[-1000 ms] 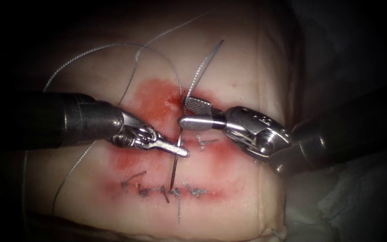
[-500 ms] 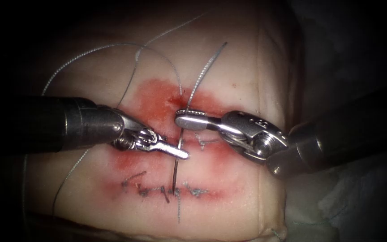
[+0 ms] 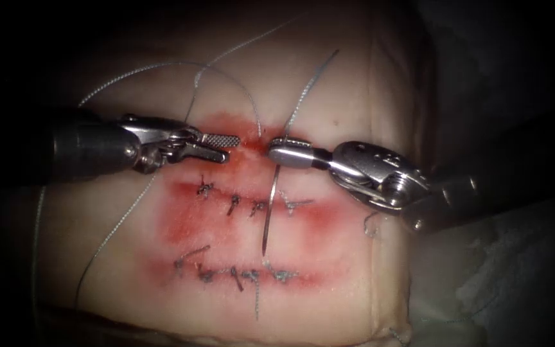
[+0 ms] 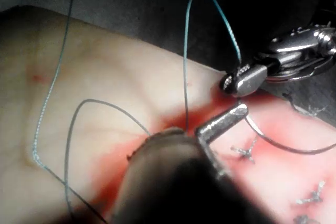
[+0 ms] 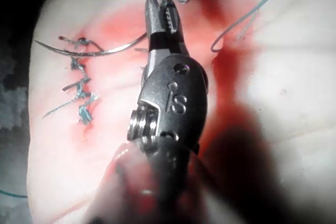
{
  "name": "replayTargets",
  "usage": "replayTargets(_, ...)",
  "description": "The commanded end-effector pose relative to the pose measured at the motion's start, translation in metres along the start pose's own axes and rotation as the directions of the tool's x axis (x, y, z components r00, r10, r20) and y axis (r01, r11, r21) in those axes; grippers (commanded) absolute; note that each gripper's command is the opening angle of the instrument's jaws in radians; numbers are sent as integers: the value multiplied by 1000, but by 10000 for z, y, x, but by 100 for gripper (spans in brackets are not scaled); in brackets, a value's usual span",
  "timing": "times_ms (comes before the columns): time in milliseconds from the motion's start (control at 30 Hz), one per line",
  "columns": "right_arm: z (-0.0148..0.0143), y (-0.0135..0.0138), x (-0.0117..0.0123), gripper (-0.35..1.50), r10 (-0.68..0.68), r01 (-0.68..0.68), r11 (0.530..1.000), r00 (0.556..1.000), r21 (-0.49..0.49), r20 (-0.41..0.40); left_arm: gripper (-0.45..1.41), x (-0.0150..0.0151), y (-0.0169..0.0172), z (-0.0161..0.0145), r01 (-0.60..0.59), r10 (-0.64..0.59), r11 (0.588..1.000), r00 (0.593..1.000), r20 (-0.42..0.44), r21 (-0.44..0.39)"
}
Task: Wound Closure
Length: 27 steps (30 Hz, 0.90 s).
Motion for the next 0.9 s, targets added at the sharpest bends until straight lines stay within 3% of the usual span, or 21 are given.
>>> replayTargets(33, 5, -17, -2, -35, -54, 54, 999, 998, 7, 20, 96, -8, 10, -1, -12, 12, 1000, 1000, 5, -2)
replayTargets(100, 5, -26, -9, -35, -149, 148, 989, 987, 17, 65, 54, -8, 17, -12, -16, 16, 1000, 1000, 9, -3)
replayTargets(167, 8, -34, -16, -35, -260, 255, 965, 961, 60, 96, -40, -3, 25, -23, -30, 29, 998, 999, -19, -59)
replayTargets(200, 13, -40, -23, -35, -341, 331, 938, 934, 98, 109, -33, 5, 34, -26, -70, 60, 988, 995, -80, -138)
replayTargets(233, 19, -45, -30, -35, -414, 400, 908, 902, 127, 118, -45, 14, 44, -25, -111, 81, 973, 985, -154, -203)
replayTargets(333, 29, -52, -39, -35, -480, 458, 873, 866, 166, 137, -45, 32, 59, -17, -140, 70, 959, 959, -275, -245)
replayTargets(567, 42, -59, -39, -35, -584, 564, 810, 801, 158, 134, -45, 63, 85, 12, -169, 88, 964, 932, -352, -207)
replayTargets(900, 33, -87, -45, -35, -619, 630, 777, 762, 7, 192, -45, 60, 96, 33, -315, 200, 930, 863, -464, -187)
